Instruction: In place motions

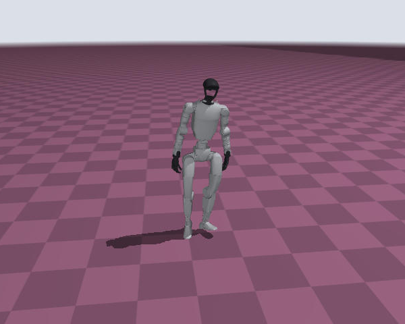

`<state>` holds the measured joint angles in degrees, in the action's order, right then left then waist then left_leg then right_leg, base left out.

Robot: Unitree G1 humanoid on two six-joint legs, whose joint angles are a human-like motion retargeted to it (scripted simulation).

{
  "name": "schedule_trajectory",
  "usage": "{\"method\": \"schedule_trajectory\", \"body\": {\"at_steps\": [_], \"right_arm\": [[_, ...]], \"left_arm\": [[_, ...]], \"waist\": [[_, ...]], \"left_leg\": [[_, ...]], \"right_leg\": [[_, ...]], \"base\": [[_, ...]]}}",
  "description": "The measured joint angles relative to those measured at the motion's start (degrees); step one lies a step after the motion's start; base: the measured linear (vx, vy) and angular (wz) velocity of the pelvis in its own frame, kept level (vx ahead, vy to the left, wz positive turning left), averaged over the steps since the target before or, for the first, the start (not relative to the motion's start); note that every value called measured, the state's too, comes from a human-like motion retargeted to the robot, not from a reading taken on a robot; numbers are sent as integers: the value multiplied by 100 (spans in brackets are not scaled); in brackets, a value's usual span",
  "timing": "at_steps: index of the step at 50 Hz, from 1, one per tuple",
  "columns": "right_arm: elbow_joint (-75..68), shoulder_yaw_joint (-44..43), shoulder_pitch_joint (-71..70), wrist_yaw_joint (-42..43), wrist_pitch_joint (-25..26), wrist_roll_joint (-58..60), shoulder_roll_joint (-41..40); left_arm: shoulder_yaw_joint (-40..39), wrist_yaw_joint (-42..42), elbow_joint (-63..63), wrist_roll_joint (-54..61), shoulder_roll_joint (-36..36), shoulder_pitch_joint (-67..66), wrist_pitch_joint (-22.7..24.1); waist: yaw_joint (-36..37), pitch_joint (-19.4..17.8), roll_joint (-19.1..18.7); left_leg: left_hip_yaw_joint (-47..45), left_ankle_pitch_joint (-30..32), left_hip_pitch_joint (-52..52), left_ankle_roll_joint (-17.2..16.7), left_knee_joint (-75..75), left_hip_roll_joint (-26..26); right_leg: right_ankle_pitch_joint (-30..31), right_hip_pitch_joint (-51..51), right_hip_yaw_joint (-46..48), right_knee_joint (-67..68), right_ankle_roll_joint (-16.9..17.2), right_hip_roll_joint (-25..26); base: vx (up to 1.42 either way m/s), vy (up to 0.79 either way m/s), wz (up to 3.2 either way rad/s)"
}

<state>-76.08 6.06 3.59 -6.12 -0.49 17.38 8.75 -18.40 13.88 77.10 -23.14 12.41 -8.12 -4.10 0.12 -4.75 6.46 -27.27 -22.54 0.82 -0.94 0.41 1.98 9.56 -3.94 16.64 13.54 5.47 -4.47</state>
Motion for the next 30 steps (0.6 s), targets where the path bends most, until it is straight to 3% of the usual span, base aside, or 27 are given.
{"method": "schedule_trajectory", "body": {"at_steps": [6, 10, 13, 15, 22, 30], "right_arm": [[-26, -98, 7, 142, -6, -54, 69], [-73, -143, -32, 184, 16, 18, 112], [-32, -206, -70, 130, 24, 78, 135], [36, -239, -47, 129, -1, 94, 164], [104, -594, -50, 146, -64, 325, 354], [219, -1134, -58, 285, -103, 218, 885]], "left_arm": [[-322, -103, 189, 356, -33, 69, -59], [-450, -51, 357, 476, -25, 74, -23], [-536, -93, 489, 396, 55, 107, -42], [-547, -144, 552, 340, 122, 108, -49], [-490, -264, 1047, 291, 442, 562, -139], [-600, -341, 800, 802, 479, 1121, -88]], "waist": [[-20, -60, -84], [29, -91, -87], [30, -119, -17], [89, -101, 108], [261, -291, 220], [124, -594, 84]], "left_leg": [[25, 50, 21, -19, 27, -206], [102, 81, 32, -45, 36, -275], [163, 137, 4, -76, 32, -272], [179, 169, -32, -93, 31, -180], [338, 463, -250, -156, 88, -304], [178, 839, -724, -174, 71, -700]], "right_leg": [[157, -59, 409, -354, -665, -456], [495, -90, 253, -680, -888, -721], [926, -70, 156, -837, -892, -900], [1036, 2, 285, -945, -438, -1062], [593, 58, 681, -1122, -400, -1087], [441, -330, 684, -1468, -662, -793]], "base": [[-1, -12, 7], [2, -15, 12], [0, -23, 24], [2, -31, 15], [-5, -30, 41], [-15, -27, -4]]}}
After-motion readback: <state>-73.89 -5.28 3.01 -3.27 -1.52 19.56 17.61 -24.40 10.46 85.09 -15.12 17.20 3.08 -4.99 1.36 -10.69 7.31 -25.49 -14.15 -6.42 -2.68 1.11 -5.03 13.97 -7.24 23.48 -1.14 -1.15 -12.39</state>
